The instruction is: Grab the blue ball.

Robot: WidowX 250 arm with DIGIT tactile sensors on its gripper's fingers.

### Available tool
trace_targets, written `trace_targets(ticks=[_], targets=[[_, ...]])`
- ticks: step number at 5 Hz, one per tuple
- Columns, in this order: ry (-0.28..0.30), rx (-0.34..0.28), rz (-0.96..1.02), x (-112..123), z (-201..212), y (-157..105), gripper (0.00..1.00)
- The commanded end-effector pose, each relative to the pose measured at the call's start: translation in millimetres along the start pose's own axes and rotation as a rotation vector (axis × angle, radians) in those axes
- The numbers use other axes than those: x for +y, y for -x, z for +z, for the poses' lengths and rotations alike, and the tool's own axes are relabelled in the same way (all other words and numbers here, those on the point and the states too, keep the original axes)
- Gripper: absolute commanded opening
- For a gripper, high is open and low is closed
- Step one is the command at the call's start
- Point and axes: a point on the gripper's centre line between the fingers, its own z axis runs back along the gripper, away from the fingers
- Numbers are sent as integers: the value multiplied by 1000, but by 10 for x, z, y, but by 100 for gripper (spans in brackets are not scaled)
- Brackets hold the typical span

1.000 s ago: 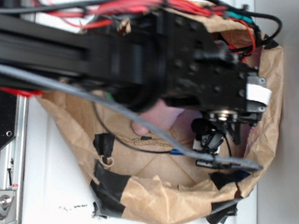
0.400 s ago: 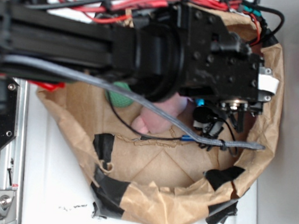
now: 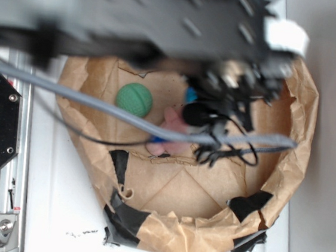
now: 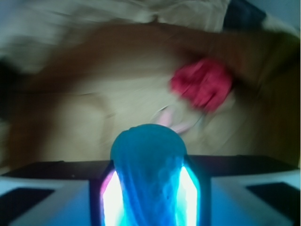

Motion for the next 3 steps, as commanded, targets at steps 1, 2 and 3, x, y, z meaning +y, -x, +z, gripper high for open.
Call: trace_targets(ticks=[1, 2, 3], targets=[[-54, 26, 103, 41, 453, 202, 0], [-77, 20, 119, 57, 376, 214, 0], [-67, 18, 165, 139, 269, 209, 0]])
